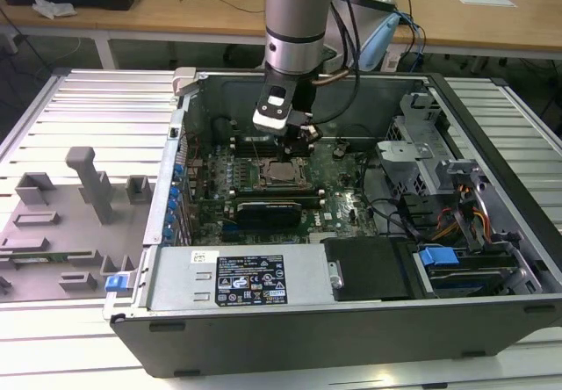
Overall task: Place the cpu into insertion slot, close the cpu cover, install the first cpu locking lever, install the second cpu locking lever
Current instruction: 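Close the cpu cover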
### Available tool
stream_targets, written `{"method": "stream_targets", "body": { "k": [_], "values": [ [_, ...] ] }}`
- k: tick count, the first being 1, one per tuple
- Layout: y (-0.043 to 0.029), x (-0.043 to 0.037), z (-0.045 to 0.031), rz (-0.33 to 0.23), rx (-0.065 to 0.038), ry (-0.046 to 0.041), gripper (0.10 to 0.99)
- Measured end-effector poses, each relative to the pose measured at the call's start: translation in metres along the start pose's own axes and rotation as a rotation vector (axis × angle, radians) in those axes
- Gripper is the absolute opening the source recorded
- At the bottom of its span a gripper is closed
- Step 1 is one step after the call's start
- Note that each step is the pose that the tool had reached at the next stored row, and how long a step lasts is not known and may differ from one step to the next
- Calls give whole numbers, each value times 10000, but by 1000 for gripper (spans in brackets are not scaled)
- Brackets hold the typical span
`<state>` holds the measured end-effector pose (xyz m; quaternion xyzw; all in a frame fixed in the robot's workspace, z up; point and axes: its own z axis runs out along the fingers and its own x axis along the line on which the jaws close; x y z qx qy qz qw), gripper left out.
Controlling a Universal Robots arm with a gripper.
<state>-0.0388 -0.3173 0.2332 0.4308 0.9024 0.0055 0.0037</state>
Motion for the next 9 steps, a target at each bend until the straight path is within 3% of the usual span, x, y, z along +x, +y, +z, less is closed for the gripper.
{"method": "stream_targets", "body": {
  "k": [9],
  "values": [
    [0, 0, 1, -2866, 4, 25, 106]
  ]
}}
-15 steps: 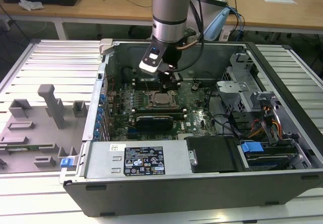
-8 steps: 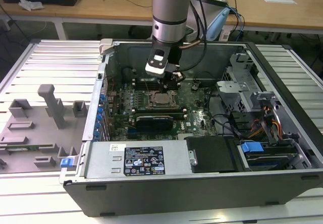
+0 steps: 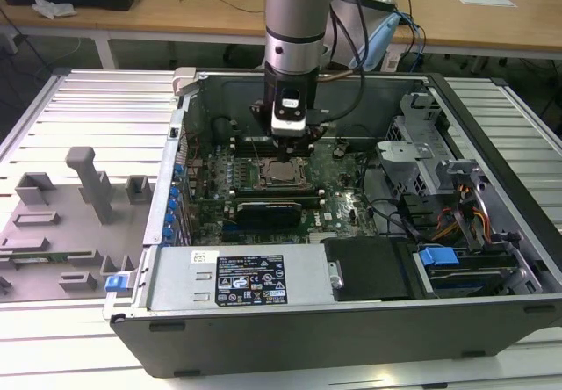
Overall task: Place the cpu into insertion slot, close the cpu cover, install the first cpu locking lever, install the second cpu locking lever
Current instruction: 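Close the cpu cover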
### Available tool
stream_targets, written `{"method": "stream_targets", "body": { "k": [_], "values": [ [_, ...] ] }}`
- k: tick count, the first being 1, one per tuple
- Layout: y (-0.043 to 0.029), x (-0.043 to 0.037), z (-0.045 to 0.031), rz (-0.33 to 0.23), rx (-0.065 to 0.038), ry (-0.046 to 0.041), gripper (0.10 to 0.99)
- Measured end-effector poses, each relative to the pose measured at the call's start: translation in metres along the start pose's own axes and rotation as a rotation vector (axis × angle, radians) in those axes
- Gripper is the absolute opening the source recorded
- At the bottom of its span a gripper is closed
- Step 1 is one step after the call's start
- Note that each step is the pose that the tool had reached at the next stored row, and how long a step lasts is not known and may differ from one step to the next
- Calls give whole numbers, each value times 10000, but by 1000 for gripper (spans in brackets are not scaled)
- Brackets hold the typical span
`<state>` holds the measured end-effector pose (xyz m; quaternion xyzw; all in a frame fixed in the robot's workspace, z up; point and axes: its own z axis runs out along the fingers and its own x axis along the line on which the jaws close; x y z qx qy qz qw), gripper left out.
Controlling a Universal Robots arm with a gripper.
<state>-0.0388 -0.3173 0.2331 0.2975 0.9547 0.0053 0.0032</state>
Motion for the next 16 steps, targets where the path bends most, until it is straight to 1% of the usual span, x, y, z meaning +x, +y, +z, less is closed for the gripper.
{"method": "stream_targets", "body": {
  "k": [5, 10, 14, 16],
  "values": [
    [0, 0, 1, -1199, -2, 14, 106],
    [0, 0, 4, -2229, -4, 26, 106],
    [0, 0, 5, -3559, -9, 41, 106],
    [0, 0, 6, -3951, -10, 46, 106]
  ]
}}
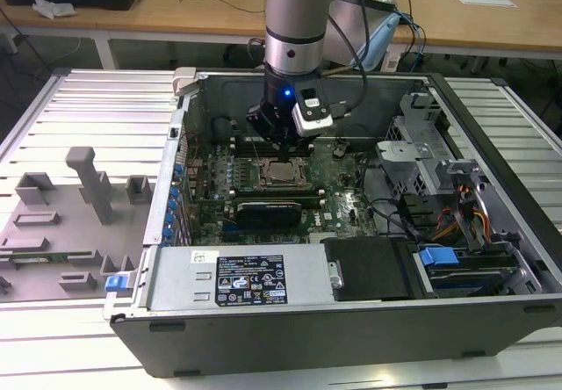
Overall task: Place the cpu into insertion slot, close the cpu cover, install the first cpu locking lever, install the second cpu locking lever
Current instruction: 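Close the cpu cover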
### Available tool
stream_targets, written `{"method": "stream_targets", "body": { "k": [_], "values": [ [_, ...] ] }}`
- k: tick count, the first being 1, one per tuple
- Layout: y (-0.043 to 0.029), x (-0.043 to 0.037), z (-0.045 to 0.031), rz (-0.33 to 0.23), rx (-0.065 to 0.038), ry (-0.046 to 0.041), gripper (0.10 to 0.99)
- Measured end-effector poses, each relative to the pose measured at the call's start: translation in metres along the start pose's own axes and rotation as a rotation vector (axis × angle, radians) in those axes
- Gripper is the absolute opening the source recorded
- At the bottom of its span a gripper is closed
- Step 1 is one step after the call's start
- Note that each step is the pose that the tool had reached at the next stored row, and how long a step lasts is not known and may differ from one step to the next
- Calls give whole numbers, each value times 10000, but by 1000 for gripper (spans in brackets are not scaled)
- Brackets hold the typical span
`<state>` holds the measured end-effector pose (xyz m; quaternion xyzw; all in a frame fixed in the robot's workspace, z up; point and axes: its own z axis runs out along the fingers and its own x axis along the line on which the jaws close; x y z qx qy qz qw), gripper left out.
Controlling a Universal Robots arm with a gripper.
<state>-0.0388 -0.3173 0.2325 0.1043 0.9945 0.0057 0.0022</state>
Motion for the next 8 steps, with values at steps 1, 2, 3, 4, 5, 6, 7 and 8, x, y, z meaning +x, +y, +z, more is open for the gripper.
{"method": "stream_targets", "body": {
  "k": [1, 2, 3, 4, 5, 6, 7, 8],
  "values": [
    [0, 0, 1, -252, -1, 3, 106],
    [0, 0, 1, -442, -2, 5, 106],
    [0, 0, 2, -665, -3, 8, 106],
    [0, 0, 3, -867, -3, 10, 106],
    [0, 0, 5, -1129, -5, 13, 106],
    [0, 0, 6, -1291, -4, 15, 106],
    [0, 0, 8, -1564, -6, 18, 106],
    [0, 0, 9, -1783, -6, 21, 106]
  ]
}}
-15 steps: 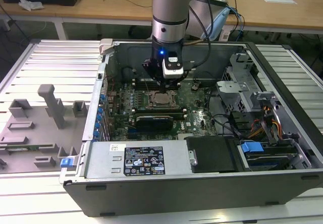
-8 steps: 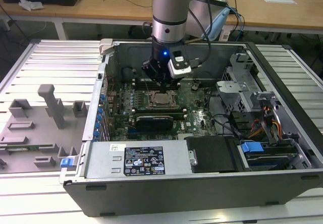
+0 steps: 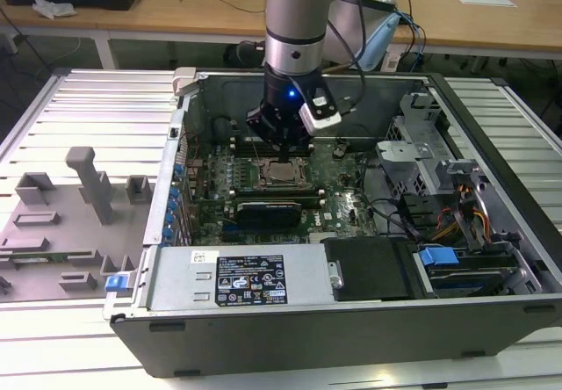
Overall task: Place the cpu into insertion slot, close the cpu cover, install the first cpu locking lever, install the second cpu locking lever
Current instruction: 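Close the cpu cover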
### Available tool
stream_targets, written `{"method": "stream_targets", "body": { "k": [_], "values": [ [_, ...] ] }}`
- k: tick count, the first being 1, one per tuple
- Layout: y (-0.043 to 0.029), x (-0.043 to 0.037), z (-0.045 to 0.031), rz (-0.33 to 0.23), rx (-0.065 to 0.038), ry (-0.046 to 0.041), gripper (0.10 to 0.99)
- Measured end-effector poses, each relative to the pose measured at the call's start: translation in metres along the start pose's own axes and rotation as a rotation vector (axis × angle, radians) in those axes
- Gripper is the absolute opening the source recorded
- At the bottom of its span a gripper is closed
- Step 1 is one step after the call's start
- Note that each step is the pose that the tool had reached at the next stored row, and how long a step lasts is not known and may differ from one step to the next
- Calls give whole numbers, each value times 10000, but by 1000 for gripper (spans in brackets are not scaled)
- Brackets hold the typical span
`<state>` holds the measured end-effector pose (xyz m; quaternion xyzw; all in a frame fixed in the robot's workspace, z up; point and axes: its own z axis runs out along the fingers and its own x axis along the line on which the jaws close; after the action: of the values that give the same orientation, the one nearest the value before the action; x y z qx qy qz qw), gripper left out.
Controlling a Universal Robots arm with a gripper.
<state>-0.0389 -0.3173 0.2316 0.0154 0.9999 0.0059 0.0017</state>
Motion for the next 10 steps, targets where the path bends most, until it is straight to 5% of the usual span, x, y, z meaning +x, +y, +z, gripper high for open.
{"method": "stream_targets", "body": {
  "k": [3, 10],
  "values": [
    [0, -1, 8, -1038, 27, 17, 106],
    [1, -1, -92, -1053, 75, 18, 106]
  ]
}}
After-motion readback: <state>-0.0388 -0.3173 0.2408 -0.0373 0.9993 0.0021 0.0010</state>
